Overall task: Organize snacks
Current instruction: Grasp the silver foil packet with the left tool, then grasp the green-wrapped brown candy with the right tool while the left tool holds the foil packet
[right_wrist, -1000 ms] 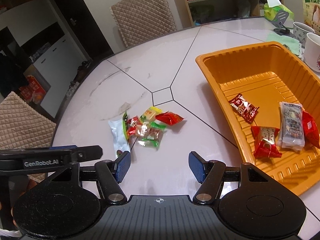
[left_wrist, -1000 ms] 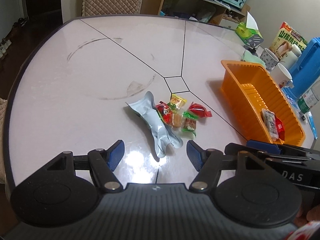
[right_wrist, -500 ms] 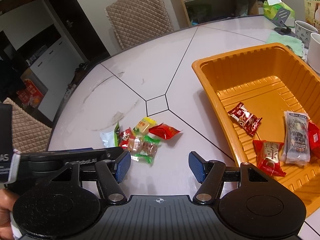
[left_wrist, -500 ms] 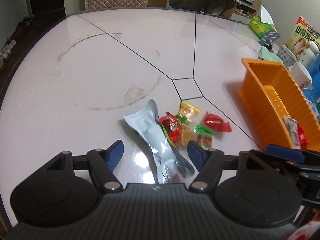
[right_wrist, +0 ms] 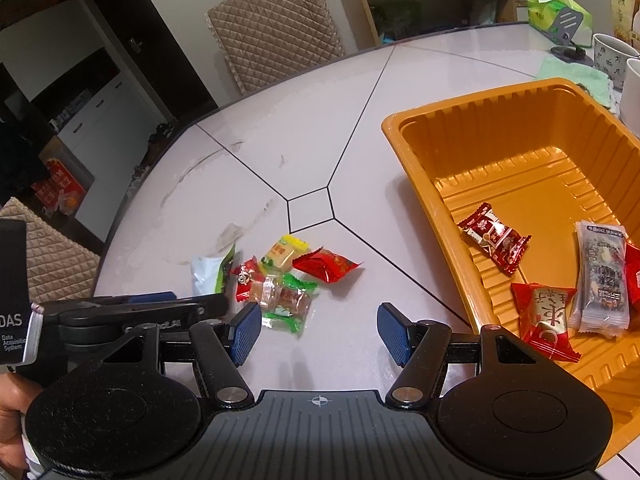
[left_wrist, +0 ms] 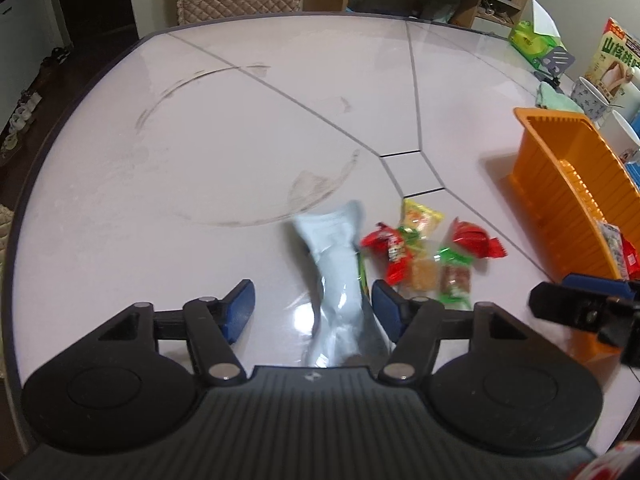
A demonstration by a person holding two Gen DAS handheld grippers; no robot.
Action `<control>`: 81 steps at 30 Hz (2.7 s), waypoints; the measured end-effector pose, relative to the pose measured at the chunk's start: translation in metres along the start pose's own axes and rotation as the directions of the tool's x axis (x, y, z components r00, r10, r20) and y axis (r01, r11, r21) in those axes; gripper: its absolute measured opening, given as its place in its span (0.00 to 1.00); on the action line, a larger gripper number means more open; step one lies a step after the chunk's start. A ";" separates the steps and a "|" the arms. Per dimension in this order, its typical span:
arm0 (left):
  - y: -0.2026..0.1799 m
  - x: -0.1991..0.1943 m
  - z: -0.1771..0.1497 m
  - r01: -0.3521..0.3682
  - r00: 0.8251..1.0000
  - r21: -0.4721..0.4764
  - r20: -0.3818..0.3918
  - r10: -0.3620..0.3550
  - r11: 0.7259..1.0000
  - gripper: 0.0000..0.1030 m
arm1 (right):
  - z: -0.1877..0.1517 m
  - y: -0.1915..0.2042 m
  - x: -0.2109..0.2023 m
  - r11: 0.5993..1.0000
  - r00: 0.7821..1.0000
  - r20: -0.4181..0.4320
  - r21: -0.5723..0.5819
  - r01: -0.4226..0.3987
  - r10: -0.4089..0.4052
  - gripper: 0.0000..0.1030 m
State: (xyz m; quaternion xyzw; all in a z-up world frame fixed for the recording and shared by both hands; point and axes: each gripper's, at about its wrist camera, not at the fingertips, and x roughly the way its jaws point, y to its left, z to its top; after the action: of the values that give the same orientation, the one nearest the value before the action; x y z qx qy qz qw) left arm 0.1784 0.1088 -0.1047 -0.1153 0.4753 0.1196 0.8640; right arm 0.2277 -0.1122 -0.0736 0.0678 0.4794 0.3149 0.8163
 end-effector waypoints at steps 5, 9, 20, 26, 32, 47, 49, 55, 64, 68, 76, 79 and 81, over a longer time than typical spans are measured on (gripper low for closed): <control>0.011 -0.003 0.000 -0.002 1.000 0.008 -0.001 0.002 1.000 0.57 | -0.001 0.001 0.002 1.000 1.000 -0.007 -0.006 -0.001 0.001 0.62; 0.004 -0.003 0.003 -0.006 1.000 0.073 0.013 0.005 0.997 0.53 | -0.002 0.002 0.004 1.000 1.000 -0.010 -0.008 -0.002 0.002 0.62; -0.009 0.014 0.010 0.011 1.000 0.139 -0.005 -0.010 0.990 0.31 | -0.002 0.002 0.004 1.000 1.000 -0.011 -0.011 -0.002 0.002 0.62; -0.002 0.010 0.006 0.001 1.000 0.117 0.003 -0.001 0.993 0.26 | -0.002 0.007 0.011 0.999 1.000 -0.015 -0.038 -0.007 0.006 0.62; 0.017 0.001 0.004 -0.020 1.000 0.057 0.002 0.020 0.998 0.26 | 0.000 0.016 0.024 0.997 1.000 -0.028 -0.079 -0.006 0.004 0.39; 0.042 -0.015 0.000 -0.043 0.999 -0.003 0.017 0.043 0.999 0.26 | 0.004 0.025 0.049 0.995 0.998 -0.051 -0.095 0.026 -0.031 0.23; 0.043 -0.016 -0.001 -0.046 0.999 -0.008 0.017 0.046 0.999 0.26 | 0.004 0.027 0.052 0.994 0.998 -0.048 -0.109 0.029 -0.035 0.23; 0.043 -0.018 -0.003 -0.044 0.999 -0.012 0.013 0.044 0.999 0.26 | 0.002 0.040 0.062 0.983 0.998 -0.054 -0.178 0.034 -0.044 0.23; 0.043 -0.021 -0.004 -0.040 0.999 -0.015 0.018 0.041 0.999 0.26 | -0.004 0.043 0.065 0.972 0.998 -0.044 -0.232 0.029 -0.040 0.16; 0.041 -0.027 -0.005 -0.037 0.999 -0.014 0.026 0.037 0.999 0.26 | -0.004 0.040 0.058 0.977 0.999 -0.037 -0.214 0.025 -0.034 0.16; 0.031 -0.051 -0.011 -0.002 0.999 -0.003 0.048 0.003 1.000 0.26 | -0.004 0.032 0.022 0.986 1.000 -0.002 -0.167 -0.005 0.004 0.16; 0.022 -0.060 -0.014 0.020 0.998 0.007 0.056 -0.020 1.000 0.26 | -0.008 0.030 0.008 0.989 1.000 0.011 -0.145 -0.006 0.008 0.16; 0.016 -0.067 -0.015 0.032 0.997 0.018 0.063 -0.033 0.999 0.26 | -0.010 0.028 -0.003 0.991 1.000 0.022 -0.132 -0.008 0.011 0.16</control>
State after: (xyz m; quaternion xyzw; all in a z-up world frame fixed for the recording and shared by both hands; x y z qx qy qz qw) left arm 0.1269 0.1125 -0.0575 -0.1117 0.4465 0.1051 0.8815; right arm 0.2056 -0.0940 -0.0654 0.0197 0.4481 0.3489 0.8229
